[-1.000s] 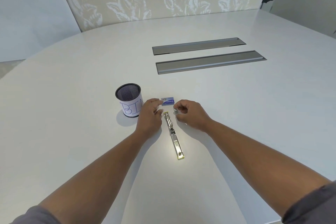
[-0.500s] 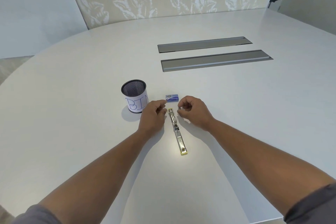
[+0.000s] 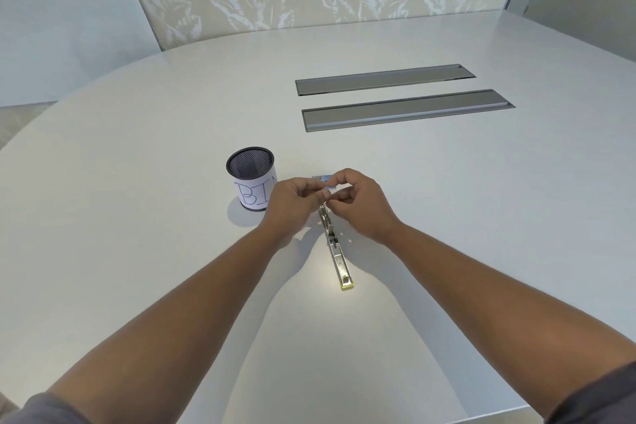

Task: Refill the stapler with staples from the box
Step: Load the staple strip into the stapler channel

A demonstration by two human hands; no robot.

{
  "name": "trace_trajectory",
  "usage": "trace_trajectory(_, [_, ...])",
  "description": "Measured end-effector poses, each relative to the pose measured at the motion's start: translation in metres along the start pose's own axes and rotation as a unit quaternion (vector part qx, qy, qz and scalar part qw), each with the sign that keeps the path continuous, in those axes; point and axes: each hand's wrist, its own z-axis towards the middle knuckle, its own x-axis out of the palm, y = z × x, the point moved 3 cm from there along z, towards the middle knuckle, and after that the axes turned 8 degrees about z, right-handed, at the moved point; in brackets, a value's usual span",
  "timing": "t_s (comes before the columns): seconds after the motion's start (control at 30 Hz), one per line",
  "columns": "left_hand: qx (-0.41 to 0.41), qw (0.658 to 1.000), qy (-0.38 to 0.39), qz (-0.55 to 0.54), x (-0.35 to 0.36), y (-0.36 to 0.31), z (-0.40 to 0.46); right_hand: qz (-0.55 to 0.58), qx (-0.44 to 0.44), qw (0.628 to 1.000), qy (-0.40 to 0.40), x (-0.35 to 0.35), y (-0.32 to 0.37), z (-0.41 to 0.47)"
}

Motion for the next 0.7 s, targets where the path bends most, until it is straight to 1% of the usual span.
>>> trace_trajectory(0.1, [0.001,1.0,0.005,-0.018,0.0,-0.004,-0.002,0.009,-0.007,1.0,-0.003,0.003,0.003,-0.001])
trace_trajectory(0.27, [0.001,1.0,0.0,0.012,-0.003,-0.009,-0.005,0.027,-0.01,1.0,-0.003,0.004,0.005,-0.004])
trace_trajectory(0.4, [-0.008,1.0,-0.009,0.027,-0.007,-0.008,-0.005,-0.017,-0.027,0.999,-0.019,0.004,0.003,-0.011])
trace_trajectory(0.5, [-0.01,1.0,-0.009,0.019,-0.008,-0.006,-0.008,-0.057,-0.008,0.998,-0.03,0.0,-0.004,-0.02])
trace_trajectory(0.63, [-0.002,0.999,-0.016,0.04,-0.009,-0.004,-0.009,-0.032,0.016,0.999,-0.02,-0.002,-0.012,-0.032])
trace_trajectory(0.7, [-0.003,0.998,-0.018,0.058,-0.009,-0.002,-0.009,-0.042,0.012,0.999,-0.02,-0.001,-0.013,-0.034])
